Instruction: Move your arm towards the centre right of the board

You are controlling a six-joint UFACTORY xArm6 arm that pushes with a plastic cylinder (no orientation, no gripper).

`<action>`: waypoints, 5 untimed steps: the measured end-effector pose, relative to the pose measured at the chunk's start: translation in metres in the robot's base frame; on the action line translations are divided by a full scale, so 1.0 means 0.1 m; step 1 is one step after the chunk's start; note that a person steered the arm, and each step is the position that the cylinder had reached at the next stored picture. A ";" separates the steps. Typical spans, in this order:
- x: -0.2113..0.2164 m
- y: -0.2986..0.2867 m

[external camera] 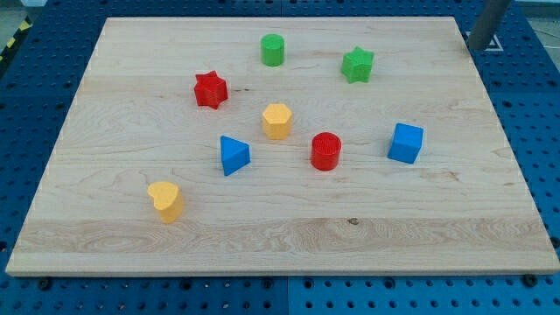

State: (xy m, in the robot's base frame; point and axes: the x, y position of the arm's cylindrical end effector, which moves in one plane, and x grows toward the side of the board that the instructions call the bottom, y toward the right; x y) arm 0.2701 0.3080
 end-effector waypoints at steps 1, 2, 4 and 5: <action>0.04 -0.08; 0.04 -0.13; 0.09 -0.16; 0.16 -0.16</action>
State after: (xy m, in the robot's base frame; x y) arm 0.2860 0.2917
